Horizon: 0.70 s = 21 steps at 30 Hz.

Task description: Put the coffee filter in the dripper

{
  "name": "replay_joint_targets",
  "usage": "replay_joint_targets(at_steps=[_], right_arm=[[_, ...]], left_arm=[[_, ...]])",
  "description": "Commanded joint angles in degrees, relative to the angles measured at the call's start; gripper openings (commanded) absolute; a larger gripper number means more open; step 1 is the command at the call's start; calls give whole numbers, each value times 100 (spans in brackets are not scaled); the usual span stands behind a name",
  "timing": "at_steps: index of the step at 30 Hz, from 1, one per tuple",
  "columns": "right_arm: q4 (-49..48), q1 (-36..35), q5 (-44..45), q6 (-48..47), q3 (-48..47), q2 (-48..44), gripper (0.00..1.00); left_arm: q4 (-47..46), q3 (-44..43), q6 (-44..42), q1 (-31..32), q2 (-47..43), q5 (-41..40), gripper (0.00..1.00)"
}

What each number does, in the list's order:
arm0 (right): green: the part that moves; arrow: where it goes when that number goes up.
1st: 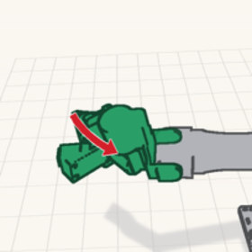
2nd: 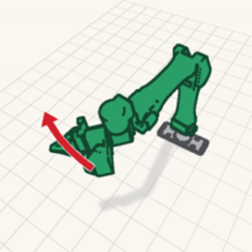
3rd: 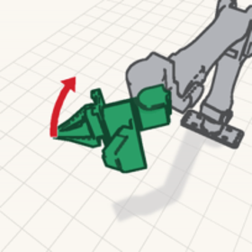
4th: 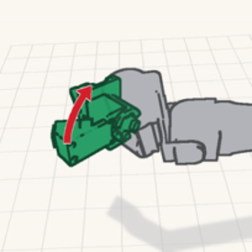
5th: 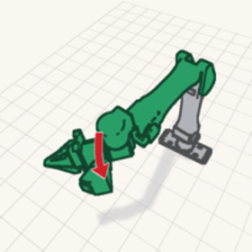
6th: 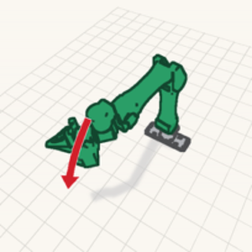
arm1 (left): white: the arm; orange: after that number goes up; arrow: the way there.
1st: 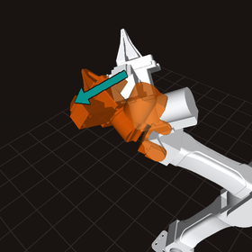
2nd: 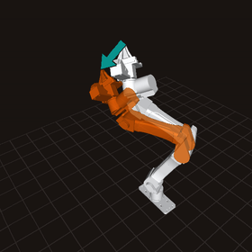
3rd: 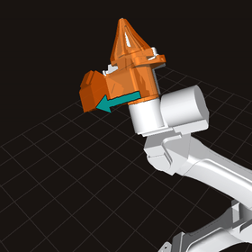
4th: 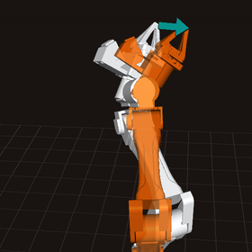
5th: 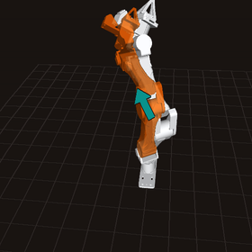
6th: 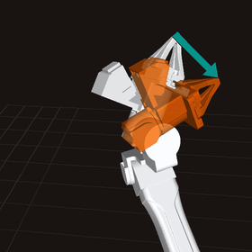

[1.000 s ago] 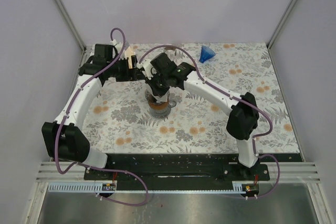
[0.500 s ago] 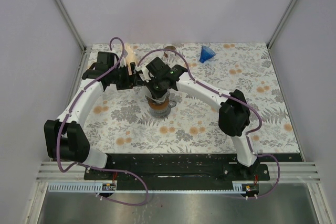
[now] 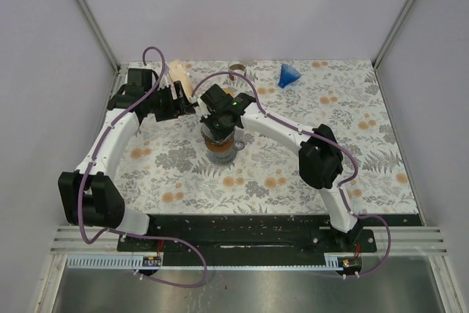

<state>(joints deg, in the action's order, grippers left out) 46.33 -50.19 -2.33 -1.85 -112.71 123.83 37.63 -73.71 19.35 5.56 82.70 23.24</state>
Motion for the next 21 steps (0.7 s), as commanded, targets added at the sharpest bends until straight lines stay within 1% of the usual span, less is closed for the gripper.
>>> replay_joint_targets(at_steps=[1,4,6,10,18,21], right_arm=[[96,-52,110,114,-76,203,0],[131,-52,101,141,-120,273,0],[131,-52,127,149,-137,317,0],[157,-52,92,150,-190,370,0],[158,-52,-57,150,-252,387,0],[166,-69,-40,150,-322,361,0]], left_arm=[[-185,-153,94,15,-333,382,76],[-361,180,200,76,-394,628,75],[-449,348,96,242,-421,769,75],[-510,507,16,428,-377,910,77],[-643,639,209,472,-324,1024,74],[-625,569,288,367,-307,884,73]])
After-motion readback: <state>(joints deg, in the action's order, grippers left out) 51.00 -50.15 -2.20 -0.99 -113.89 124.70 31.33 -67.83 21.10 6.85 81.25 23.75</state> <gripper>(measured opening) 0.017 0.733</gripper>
